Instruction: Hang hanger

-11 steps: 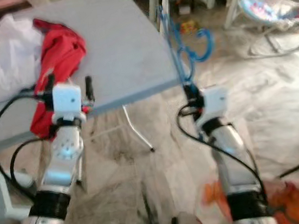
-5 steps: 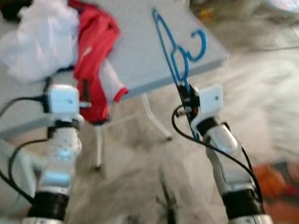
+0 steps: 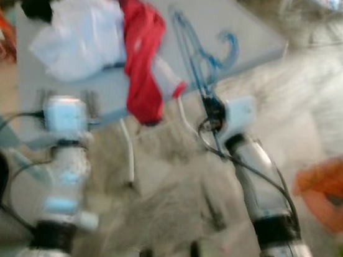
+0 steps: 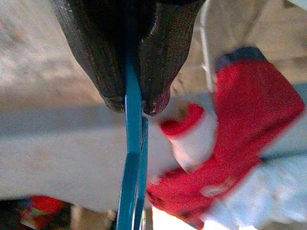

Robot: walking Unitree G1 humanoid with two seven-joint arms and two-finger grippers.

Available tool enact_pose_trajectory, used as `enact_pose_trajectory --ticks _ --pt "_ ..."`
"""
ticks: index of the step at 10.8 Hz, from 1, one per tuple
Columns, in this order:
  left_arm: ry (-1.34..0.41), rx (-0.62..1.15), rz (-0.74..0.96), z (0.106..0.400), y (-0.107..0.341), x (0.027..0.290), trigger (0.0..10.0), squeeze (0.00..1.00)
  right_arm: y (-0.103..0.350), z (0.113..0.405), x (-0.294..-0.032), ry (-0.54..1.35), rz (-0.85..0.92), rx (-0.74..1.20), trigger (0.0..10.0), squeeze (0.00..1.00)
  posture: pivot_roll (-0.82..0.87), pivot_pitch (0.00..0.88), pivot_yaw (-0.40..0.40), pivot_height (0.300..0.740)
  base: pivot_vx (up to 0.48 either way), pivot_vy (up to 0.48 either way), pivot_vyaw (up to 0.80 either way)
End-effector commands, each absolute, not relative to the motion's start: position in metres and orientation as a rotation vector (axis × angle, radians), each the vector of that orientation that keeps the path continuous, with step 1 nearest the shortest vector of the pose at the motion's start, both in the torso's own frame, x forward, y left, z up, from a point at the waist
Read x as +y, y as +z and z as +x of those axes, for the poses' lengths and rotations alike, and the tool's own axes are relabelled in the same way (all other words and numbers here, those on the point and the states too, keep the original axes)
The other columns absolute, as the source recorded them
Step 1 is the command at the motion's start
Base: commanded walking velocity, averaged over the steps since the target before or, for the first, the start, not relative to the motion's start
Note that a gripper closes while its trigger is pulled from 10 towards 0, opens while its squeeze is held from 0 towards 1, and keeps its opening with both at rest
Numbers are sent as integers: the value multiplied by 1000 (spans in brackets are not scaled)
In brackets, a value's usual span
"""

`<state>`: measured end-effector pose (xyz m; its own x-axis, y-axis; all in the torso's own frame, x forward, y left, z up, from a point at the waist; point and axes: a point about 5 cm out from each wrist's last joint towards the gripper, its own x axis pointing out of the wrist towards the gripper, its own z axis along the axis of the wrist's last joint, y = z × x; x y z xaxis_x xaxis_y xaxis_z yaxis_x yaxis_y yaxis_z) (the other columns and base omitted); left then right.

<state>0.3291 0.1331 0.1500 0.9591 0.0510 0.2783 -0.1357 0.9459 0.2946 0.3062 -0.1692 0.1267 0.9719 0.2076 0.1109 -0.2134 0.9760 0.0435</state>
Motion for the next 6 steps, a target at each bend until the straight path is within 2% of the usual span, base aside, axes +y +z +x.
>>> enact_pose_trajectory --ticks 1,2,6 --pt "89 -307 332 330 157 136 10000 0 134 307 -168 211 61 -139 10000 0 -88 150 3 740 0 480 -800" --pt "85 -311 331 329 157 135 10000 0 134 307 -168 211 61 -139 10000 0 -88 145 2 740 0 480 -800" --pt "4 -324 313 328 157 127 10000 0 136 309 -168 207 58 -138 10000 0 -89 141 1 740 0 0 -800"
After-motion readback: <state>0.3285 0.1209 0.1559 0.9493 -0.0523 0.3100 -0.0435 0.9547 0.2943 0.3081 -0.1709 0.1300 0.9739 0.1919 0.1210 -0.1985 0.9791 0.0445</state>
